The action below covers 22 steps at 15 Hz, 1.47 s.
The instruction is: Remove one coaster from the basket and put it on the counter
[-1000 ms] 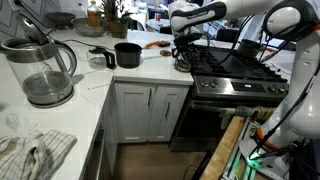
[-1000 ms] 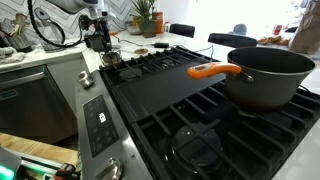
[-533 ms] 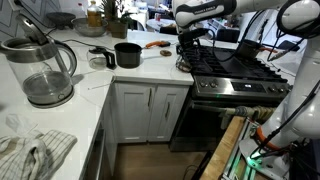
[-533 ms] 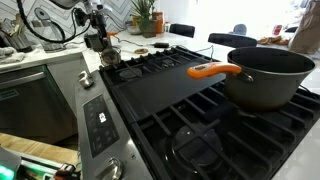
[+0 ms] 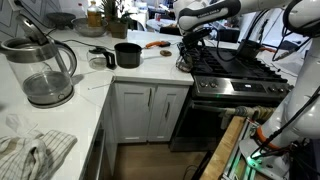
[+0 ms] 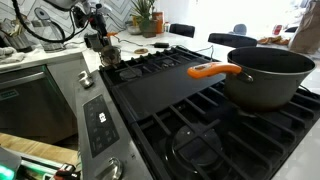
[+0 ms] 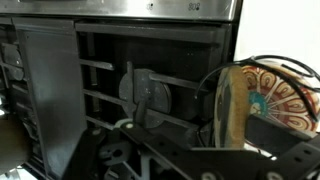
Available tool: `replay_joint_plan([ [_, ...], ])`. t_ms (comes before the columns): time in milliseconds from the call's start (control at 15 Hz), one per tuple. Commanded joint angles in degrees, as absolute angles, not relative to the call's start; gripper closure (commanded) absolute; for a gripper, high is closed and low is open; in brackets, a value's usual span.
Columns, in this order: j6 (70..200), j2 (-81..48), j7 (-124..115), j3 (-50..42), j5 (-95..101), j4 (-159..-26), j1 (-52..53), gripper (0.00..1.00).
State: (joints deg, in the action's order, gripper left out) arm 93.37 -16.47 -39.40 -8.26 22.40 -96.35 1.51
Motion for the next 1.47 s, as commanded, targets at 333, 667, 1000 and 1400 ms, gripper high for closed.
replay_joint_plan([
  [333, 89.19, -15.13, -37.86, -7.85, 26.52, -99.81, 1.07, 0.0],
  [667, 89.99, -15.45, -38.46, -8.07, 25.89, -99.38, 0.67, 0.0],
  [1000, 92.01, -16.71, -38.77, -8.07, 24.69, -97.96, 0.08, 0.3],
  [1400, 95.42, -17.17, -38.78, -7.98, 23.8, -97.07, -0.06, 0.76],
])
